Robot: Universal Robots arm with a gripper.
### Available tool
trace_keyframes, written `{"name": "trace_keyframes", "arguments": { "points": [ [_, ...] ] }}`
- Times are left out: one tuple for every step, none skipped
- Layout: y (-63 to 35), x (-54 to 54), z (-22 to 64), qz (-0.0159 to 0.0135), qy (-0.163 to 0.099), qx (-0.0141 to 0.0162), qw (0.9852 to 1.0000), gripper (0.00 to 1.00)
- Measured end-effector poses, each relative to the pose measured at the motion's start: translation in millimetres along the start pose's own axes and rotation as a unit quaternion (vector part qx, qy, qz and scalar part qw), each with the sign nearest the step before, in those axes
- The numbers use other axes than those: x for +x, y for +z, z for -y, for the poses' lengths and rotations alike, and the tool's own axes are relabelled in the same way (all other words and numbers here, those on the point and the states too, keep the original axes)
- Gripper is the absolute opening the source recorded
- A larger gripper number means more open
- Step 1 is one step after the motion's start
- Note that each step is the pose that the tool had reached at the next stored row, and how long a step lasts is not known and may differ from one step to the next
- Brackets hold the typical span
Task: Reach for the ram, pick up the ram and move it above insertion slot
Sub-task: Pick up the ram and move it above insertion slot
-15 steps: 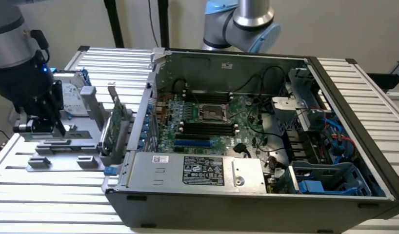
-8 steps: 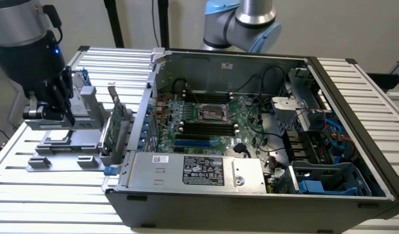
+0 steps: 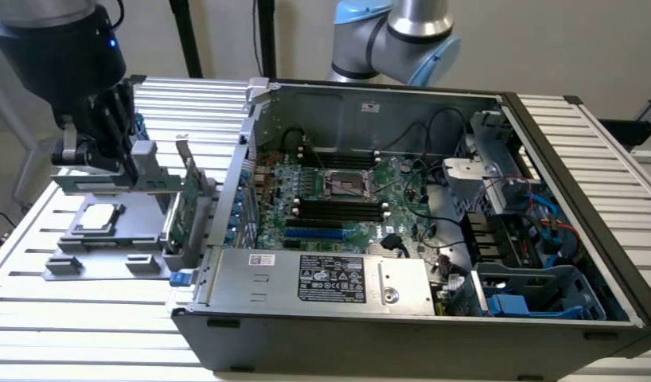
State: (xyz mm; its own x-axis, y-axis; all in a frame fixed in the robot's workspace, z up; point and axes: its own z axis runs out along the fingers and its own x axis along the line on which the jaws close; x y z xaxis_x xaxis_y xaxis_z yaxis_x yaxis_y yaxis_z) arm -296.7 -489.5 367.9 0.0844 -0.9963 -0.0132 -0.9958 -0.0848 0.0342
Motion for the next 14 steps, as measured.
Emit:
{"name": "trace_keyframes", "arguments": {
  "points": [
    [-4.7,0.1,3.1,0.0,0.0,-0.0001,1.0,0.13],
    [-9.6,0.1,5.9,0.0,0.0,0.0,1.0,0.13],
    [-13.9,-0.1,8.5,0.0,0.0,0.0,1.0,0.13],
    [-17.5,-0.3,11.1,0.0,0.0,-0.0001,1.0,0.13],
    [-20.0,-0.7,13.7,0.0,0.0,-0.0001,1.0,0.13],
    [-21.6,-1.1,16.5,0.0001,0.0,0.0,1.0,0.13],
    [-22.8,-1.4,19.2,0.0002,0.0,0.0,1.0,0.13],
    [-23.5,-1.8,22.2,0.0004,0.0,0.0,1.0,0.13],
    [-23.9,-2.2,25.0,0.0007,0.0,0.0,1.0,0.13],
    [-24.2,-2.6,27.9,0.001,0.0,0.0,1.0,0.13],
    [-24.4,-3.0,30.8,0.0013,0.0,0.0,1.0,0.13],
    [-24.6,-3.5,34.1,0.0016,0.0,0.0001,1.0,0.13],
    [-24.8,-4.0,37.2,0.0018,0.0,0.0001,1.0,0.13],
    [-25.0,-4.4,40.3,0.0021,0.0,0.0001,1.0,0.13]
  ]
}}
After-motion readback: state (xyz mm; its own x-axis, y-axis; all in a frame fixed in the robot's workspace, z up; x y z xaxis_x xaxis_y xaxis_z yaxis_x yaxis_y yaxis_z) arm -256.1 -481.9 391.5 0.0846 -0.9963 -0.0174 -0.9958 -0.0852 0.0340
